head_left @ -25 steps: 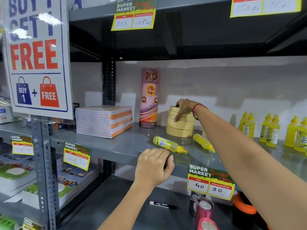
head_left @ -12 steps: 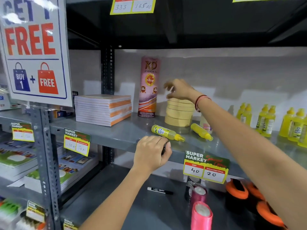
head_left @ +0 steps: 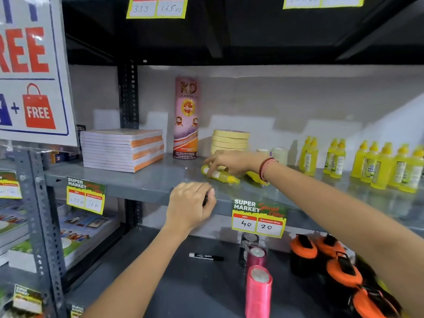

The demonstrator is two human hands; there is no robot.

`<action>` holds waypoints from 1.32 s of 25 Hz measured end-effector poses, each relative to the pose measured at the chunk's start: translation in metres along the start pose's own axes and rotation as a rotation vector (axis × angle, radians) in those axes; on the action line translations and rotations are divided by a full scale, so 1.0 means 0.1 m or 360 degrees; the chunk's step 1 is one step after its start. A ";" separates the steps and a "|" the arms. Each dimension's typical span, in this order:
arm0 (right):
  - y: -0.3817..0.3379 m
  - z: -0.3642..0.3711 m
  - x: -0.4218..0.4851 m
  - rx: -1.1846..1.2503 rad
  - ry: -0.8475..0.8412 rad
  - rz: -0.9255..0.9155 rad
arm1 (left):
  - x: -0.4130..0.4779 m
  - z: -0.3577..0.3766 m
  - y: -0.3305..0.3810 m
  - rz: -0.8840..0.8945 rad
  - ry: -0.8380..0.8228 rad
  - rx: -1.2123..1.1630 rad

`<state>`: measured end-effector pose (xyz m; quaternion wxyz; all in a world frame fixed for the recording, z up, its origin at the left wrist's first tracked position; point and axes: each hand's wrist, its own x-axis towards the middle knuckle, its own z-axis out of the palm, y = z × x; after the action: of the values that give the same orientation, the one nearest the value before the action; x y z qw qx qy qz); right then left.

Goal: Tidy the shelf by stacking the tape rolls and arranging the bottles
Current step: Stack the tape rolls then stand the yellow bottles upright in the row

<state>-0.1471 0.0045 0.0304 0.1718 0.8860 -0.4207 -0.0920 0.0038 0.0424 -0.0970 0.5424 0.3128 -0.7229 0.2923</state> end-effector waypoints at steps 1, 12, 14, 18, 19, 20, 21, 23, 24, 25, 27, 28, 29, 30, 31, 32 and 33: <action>0.00 0.03 -0.02 -0.0121 0.0009 0.0019 | -0.01 -0.01 0.01 -0.0001 -0.0014 -0.0003; 0.06 0.18 -0.31 0.0935 0.0888 0.0623 | 0.02 -0.05 0.07 -0.0062 -0.0099 0.0012; 0.15 0.11 -0.54 0.1303 0.1182 0.0789 | 0.03 -0.05 0.07 -0.0076 -0.0103 0.0007; 0.66 0.26 -1.10 0.1350 0.1505 0.1368 | 0.01 -0.03 0.07 -0.0107 -0.0087 -0.0005; 0.80 0.33 -1.25 0.1169 0.1465 0.1549 | 0.01 -0.03 0.07 -0.0109 -0.0068 -0.0009; 0.93 0.43 -1.38 0.1010 0.1377 0.1712 | 0.01 -0.02 0.07 -0.0105 -0.0060 -0.0005; 1.02 0.53 -1.51 0.0888 0.1265 0.1858 | 0.02 -0.01 0.06 -0.0102 -0.0055 -0.0003; 1.16 0.75 -1.73 0.0743 0.1023 0.2087 | 0.01 -0.01 0.06 -0.0094 -0.0039 0.0004; 1.21 0.82 -1.80 0.0732 0.0941 0.2162 | 0.01 0.00 0.07 -0.0094 -0.0041 0.0006; 1.25 0.88 -1.85 0.0753 0.0889 0.2216 | 0.00 0.01 0.07 -0.0102 -0.0036 0.0011; 1.33 0.92 -1.87 0.0805 0.0857 0.2268 | 0.00 0.03 0.05 -0.0111 -0.0012 0.0018; 1.36 0.91 -1.85 0.0817 0.0854 0.2285 | 0.00 0.04 0.04 -0.0109 -0.0011 0.0012; 1.38 0.91 -1.85 0.0828 0.0868 0.2306 | -0.01 0.05 0.03 -0.0105 -0.0008 0.0006; 1.39 0.92 -1.85 0.0838 0.0897 0.2327 | -0.02 0.07 0.02 -0.0104 0.0006 0.0000; 1.41 0.93 -1.85 0.0847 0.0919 0.2347 | -0.03 0.08 0.02 -0.0103 0.0027 -0.0009; 1.41 0.95 -1.87 0.0843 0.0919 0.2367 | -0.03 0.09 0.02 -0.0101 0.0042 -0.0022; 1.42 0.97 -1.88 0.0837 0.0888 0.2389 | -0.03 0.10 0.01 -0.0096 0.0057 -0.0029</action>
<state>-0.3964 0.0449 -0.0018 0.0732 0.3726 -0.8479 0.3700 -0.0025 0.0361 -0.1029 0.5667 0.3242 -0.7060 0.2746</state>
